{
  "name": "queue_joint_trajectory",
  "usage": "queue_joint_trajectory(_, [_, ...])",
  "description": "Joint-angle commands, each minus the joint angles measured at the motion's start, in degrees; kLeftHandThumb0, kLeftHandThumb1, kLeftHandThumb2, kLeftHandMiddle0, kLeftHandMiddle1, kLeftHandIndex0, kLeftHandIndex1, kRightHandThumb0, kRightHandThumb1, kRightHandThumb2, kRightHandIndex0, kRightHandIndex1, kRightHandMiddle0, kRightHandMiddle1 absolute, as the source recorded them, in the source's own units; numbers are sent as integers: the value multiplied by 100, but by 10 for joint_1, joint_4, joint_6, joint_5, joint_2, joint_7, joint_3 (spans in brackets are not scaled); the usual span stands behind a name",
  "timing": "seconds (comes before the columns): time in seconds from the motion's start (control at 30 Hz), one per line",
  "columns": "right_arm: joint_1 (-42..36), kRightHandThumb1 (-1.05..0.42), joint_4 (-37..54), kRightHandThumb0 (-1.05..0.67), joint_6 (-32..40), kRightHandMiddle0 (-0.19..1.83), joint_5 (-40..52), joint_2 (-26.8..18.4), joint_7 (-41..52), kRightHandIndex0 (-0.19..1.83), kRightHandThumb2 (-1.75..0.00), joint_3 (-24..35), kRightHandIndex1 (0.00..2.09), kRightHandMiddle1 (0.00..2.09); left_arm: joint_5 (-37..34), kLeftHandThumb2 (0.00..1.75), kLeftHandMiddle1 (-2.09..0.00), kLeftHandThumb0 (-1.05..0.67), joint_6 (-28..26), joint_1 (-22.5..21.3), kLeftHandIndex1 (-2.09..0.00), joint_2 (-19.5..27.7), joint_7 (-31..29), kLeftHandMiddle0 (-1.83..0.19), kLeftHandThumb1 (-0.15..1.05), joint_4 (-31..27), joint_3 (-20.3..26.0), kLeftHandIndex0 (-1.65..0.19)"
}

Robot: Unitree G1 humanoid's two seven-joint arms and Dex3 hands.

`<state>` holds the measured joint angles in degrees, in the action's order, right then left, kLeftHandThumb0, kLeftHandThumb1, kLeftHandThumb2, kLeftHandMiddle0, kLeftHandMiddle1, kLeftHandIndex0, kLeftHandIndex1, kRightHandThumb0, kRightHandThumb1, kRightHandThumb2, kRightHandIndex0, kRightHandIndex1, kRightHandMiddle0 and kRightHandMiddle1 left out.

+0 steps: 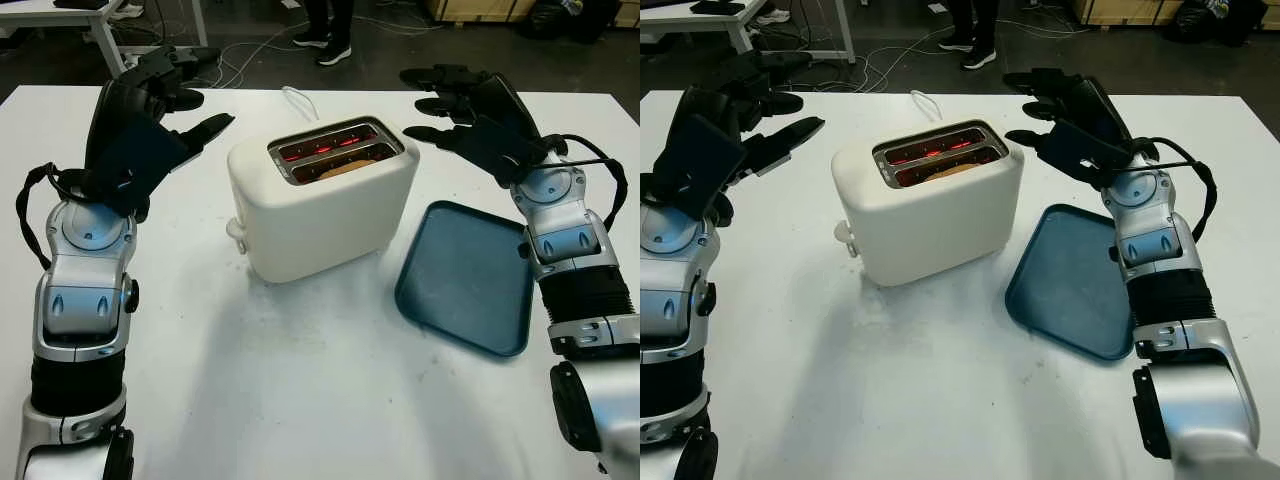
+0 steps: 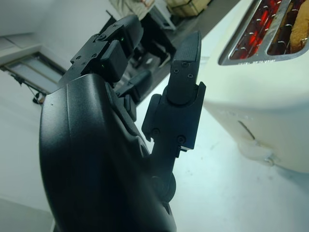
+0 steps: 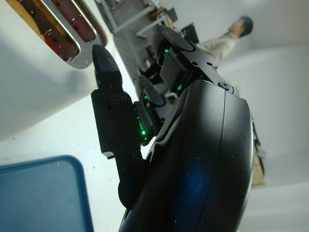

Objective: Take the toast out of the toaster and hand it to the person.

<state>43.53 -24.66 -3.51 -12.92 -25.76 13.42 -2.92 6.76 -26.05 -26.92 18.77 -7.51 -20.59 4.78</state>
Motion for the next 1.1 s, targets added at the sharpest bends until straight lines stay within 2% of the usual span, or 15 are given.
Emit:
queue_joint_trajectory(0.0, [-5, -91, 1, -33, 1, 61, 4, 1, -1, 67, 0, 3, 0, 0, 0, 9, -103, -34, 8, 2, -36, 2, 0, -17, 91, -2, 0, -45])
queue_joint_trajectory(1.07, [-1, -90, 0, -33, -3, 67, -7, -3, -3, 75, 0, -1, 3, 2, -3, 14, -104, -30, 7, -4, -47, 4, -2, -16, 88, 0, 1, -39])
